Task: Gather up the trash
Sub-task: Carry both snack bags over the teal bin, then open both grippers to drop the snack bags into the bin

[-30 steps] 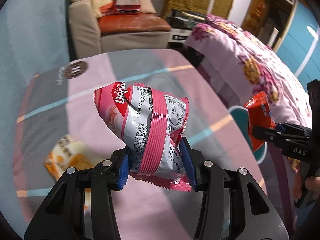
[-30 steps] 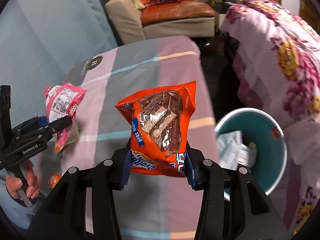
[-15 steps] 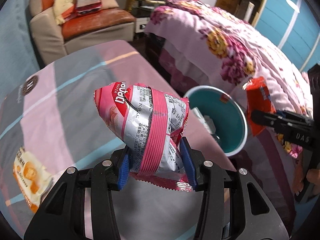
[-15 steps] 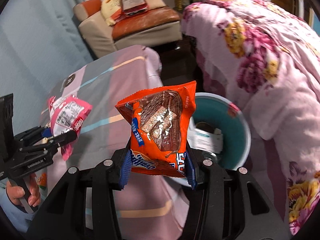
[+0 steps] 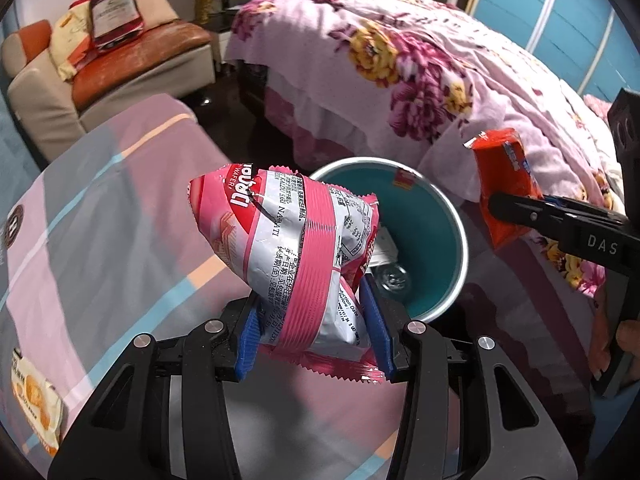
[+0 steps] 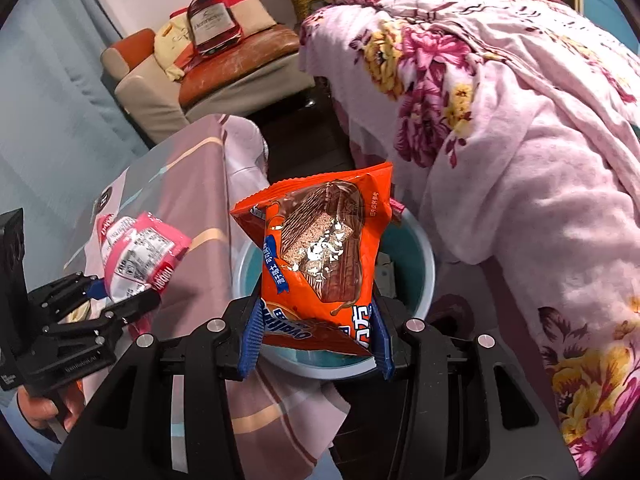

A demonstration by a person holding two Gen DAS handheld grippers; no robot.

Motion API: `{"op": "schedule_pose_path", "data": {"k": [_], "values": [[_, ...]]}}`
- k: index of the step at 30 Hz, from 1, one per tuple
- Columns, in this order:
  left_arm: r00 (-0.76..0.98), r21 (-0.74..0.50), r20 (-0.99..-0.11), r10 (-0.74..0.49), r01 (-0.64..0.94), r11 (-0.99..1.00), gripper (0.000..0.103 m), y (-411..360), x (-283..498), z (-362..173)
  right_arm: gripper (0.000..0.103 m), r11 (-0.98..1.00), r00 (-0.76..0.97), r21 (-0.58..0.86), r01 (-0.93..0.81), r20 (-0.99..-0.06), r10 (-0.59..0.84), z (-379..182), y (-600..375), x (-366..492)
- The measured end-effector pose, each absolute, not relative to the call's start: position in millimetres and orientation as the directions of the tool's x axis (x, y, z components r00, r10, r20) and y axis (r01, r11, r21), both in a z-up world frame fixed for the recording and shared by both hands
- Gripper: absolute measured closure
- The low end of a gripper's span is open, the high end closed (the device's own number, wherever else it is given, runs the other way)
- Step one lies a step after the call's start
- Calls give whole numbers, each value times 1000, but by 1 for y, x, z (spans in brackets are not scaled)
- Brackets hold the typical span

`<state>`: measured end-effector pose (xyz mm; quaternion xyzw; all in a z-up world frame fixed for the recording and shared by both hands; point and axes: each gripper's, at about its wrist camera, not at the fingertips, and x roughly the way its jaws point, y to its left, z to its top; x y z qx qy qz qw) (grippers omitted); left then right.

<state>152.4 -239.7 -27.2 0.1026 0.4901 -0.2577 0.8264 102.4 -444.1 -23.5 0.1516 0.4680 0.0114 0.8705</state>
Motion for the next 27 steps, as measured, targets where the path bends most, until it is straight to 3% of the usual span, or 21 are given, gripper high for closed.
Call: {"op": "schedule_pose_path", "data": {"k": [22,24,27], "values": [[310,-132,-875,-373,588,798,52,-292,171,-54,60,951,530,247,185,-840,115,-37,-473,120],[307,-135,-874,-377,592,795,49,-293,172,-55,60,952,528,241,188,-842,109,-37,-474,121],[328,-112,-871,-365,590,799,26,-294,171,-54,60,951,529,240,198,-842,102,-36,-477,123]]}}
